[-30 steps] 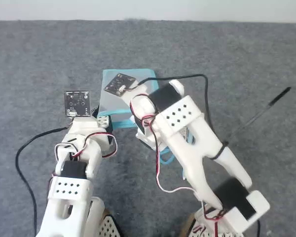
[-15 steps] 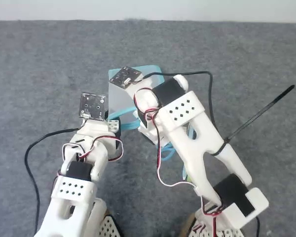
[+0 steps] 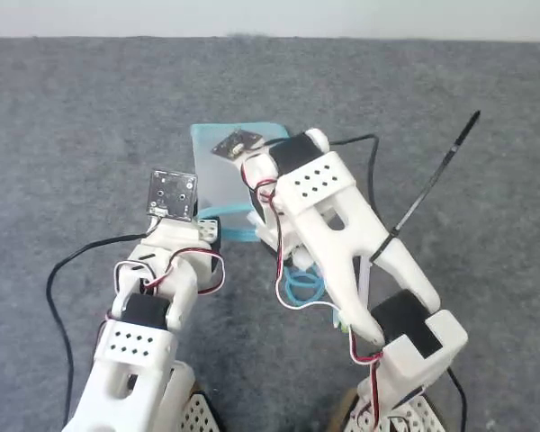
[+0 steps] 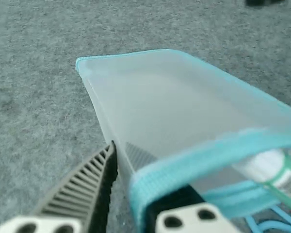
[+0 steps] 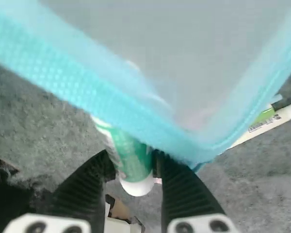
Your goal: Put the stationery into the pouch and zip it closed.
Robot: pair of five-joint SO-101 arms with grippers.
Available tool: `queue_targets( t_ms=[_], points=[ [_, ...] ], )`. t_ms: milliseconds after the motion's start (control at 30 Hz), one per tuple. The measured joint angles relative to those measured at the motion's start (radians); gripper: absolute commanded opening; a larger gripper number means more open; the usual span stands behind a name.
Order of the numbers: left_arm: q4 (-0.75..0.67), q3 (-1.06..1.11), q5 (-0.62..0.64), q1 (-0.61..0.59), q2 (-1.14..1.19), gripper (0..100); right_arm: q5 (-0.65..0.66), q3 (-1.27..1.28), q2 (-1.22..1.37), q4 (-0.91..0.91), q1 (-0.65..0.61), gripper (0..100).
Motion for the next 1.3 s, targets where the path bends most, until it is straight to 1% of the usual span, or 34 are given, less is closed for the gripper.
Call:
queue_targets(
  t_ms=[200, 433, 733, 800, 933, 1000, 1067, 1300],
  points=[
    [0.000, 0.000, -0.005, 0.000, 0.000, 1, -0.037, -0.058, 0.000, 0.002, 0.029, 0.9],
    [0.000, 0.000, -0.020, 0.003, 0.000, 1, -0.048, -0.147, 0.002, 0.002, 0.054, 0.9],
    [0.000, 0.000, -0.023, 0.002, 0.000, 1, -0.032, -0.147, -0.072, -0.003, -0.018, 1.6],
    [0.000, 0.000, -0.023, 0.002, 0.000, 1, -0.032, -0.147, -0.072, -0.005, -0.018, 5.4],
    [0.000, 0.000, -0.023, 0.002, 0.000, 1, -0.032, -0.147, -0.072, -0.018, -0.023, 19.7],
    [0.000, 0.000, -0.023, 0.002, 0.000, 1, -0.026, -0.147, -0.072, -0.020, -0.037, 24.7],
    [0.000, 0.000, -0.023, 0.002, 0.000, 1, -0.025, -0.147, -0.072, -0.020, -0.054, 26.1],
    [0.000, 0.000, -0.023, 0.002, 0.000, 1, -0.025, -0.147, -0.083, -0.020, -0.058, 25.9]
  ],
)
